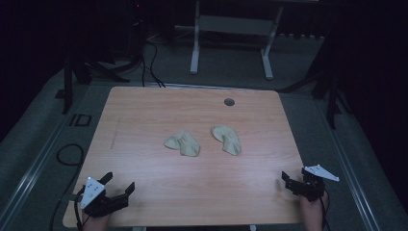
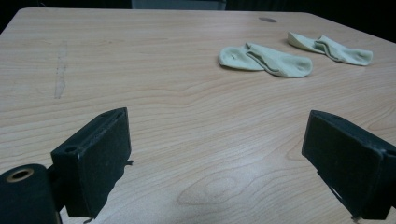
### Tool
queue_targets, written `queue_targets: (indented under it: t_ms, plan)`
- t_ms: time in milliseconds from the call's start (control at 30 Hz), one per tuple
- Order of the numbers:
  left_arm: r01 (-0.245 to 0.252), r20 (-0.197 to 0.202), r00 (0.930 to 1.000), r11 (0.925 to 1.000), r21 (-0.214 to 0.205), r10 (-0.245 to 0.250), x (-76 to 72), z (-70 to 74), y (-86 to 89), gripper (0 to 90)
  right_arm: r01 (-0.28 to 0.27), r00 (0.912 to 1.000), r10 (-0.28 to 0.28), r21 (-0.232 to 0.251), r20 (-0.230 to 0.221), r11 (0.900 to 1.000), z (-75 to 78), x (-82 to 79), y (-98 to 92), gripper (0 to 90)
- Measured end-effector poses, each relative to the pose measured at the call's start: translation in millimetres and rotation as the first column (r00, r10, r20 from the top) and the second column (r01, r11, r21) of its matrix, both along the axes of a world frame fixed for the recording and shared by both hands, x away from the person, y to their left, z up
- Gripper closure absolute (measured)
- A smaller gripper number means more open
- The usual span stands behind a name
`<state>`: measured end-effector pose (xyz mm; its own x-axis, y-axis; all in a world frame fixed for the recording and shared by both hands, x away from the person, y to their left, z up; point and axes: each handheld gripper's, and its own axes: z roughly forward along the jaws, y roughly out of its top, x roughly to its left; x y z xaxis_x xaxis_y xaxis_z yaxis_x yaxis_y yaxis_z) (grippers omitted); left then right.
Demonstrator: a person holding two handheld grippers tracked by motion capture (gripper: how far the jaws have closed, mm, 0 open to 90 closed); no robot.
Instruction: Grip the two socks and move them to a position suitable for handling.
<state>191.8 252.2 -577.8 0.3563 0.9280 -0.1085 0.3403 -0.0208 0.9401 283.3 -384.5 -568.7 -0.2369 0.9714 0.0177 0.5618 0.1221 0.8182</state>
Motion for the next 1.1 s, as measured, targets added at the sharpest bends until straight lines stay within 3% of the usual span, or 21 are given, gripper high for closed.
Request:
queue_targets:
  t_ms: [233, 367, 433, 533, 733, 833, 933, 1033, 1100]
  plan:
    - [0.012, 0.016, 0.9998, 0.9992, -0.037, -0.011, -1.9, 2.5, -0.4, 7.9, 0.007, 0.9997, -0.007, -0.012, -0.023, 0.9999, -0.5, 0.2, -0.1, 13.7]
    - [0.017, 0.019, 0.9997, 0.9998, -0.003, -0.017, -4.0, 4.4, -5.7, 7.9, -0.023, 0.9992, 0.022, -0.018, -0.032, 0.9996, -0.7, 2.0, 1.8, 13.7]
    - [0.035, 0.01, 0.9993, 0.9992, -0.018, -0.035, -3.9, 4.5, -7.8, 7.9, -0.03, 0.9991, 0.028, -0.033, -0.033, 0.999, -0.1, 3.6, 4.3, 13.2]
    - [0.071, 0.021, 0.9973, 0.996, -0.053, -0.07, -4.3, 4.9, -9.9, 8.0, -0.042, 0.998, 0.042, -0.01, -0.047, 0.9991, 1.7, 6.3, 5.9, 12.9]
    - [0.087, 0.018, 0.996, 0.9962, 0.0, -0.087, -5.8, 5.5, -19.6, 8.0, -0.066, 0.995, 0.067, 0.022, -0.073, 0.9976, 15.0, 18.1, 21.8, 13.2]
    - [0.093, 0.011, 0.9956, 0.9955, -0.02, -0.093, -6.3, 5.8, -20.3, 8.0, -0.083, 0.9934, 0.087, 0.056, -0.075, 0.995, 19.8, 24.7, 32.9, 13.5]
    - [0.074, 0.002, 0.9973, 0.9972, -0.011, -0.074, -6.9, 5.8, -20.8, 8.0, -0.096, 0.9907, 0.104, 0.096, -0.087, 0.9907, 23.2, 33.2, 43.3, 13.5]
    - [0.074, -0.014, 0.9971, 0.9971, -0.013, -0.075, -6.8, 5.4, -20.9, 8.0, -0.089, 0.9903, 0.095, 0.062, -0.102, 0.9941, 25.8, 44.6, 58.2, 13.6]
    - [0.077, -0.023, 0.9968, 0.997, -0.009, -0.077, -6.8, 5.6, -21.7, 8.0, -0.107, 0.987, 0.116, 0.079, -0.112, 0.9911, 26.4, 52.5, 67.5, 13.6]
